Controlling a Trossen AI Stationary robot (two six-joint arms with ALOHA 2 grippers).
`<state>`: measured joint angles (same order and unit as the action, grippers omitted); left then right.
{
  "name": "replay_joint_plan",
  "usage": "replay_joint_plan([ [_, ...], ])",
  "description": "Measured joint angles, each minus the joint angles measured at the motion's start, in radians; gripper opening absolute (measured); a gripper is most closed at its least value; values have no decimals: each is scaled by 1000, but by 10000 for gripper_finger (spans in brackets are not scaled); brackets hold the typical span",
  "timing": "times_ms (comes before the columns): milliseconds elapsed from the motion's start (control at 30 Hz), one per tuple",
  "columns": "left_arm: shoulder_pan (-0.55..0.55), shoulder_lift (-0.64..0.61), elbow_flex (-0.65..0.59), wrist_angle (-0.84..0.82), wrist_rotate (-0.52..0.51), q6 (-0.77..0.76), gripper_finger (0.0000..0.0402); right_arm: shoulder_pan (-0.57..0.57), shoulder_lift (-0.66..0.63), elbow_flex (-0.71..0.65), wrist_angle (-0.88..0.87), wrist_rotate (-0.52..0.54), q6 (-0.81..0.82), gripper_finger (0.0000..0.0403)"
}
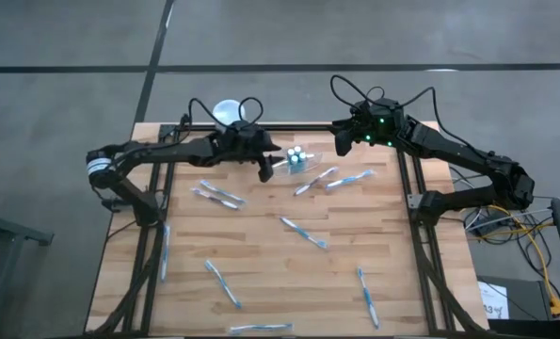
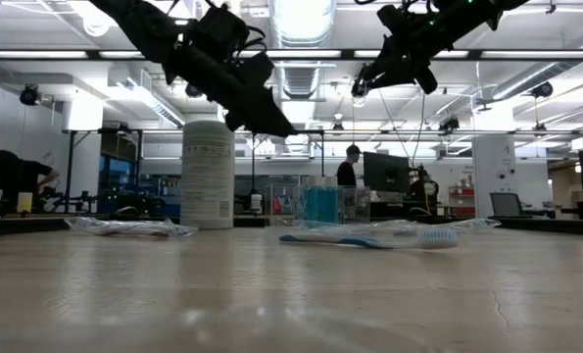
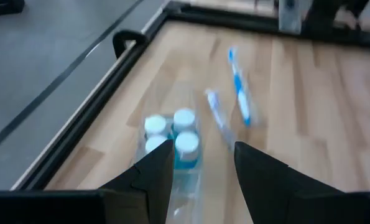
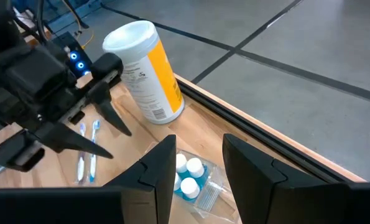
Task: Pick & Place toothbrushing station
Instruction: Adjust the transparent organizer
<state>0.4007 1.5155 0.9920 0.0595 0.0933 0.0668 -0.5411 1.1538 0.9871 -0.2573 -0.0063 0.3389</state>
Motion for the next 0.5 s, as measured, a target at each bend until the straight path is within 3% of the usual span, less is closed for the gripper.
replay_joint_plan([
  [333,1,66,0,-55,19,212,172,0,0,0,0,0,0,128],
  [500,1,92,3,-58,15,166,172,0,0,0,0,0,0,128],
])
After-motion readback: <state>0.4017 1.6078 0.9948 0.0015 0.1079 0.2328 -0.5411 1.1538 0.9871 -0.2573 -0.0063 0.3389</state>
